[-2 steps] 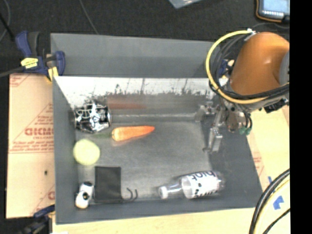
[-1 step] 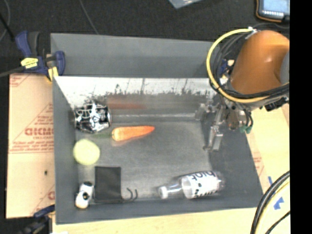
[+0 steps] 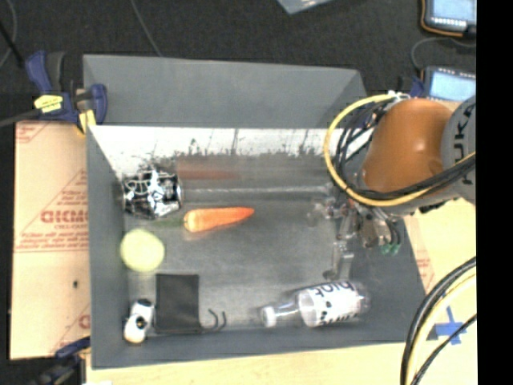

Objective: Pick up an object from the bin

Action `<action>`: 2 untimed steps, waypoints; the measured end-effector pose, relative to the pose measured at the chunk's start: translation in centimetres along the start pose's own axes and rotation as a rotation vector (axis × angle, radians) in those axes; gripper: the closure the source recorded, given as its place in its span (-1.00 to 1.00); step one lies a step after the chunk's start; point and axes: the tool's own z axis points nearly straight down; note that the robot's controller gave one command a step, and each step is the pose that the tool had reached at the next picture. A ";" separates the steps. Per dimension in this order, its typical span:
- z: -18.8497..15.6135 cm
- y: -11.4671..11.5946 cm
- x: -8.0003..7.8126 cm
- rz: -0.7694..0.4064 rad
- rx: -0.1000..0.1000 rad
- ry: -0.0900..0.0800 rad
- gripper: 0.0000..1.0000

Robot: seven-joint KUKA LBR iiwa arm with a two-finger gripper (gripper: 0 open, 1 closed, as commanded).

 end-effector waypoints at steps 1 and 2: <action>0.8 0.7 5.7 -0.143 -0.001 0.006 -1.00; 2.6 1.9 5.9 -0.383 0.001 -0.001 -1.00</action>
Offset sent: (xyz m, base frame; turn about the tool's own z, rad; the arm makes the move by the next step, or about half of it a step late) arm -0.0630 0.0195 -0.0344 -0.4384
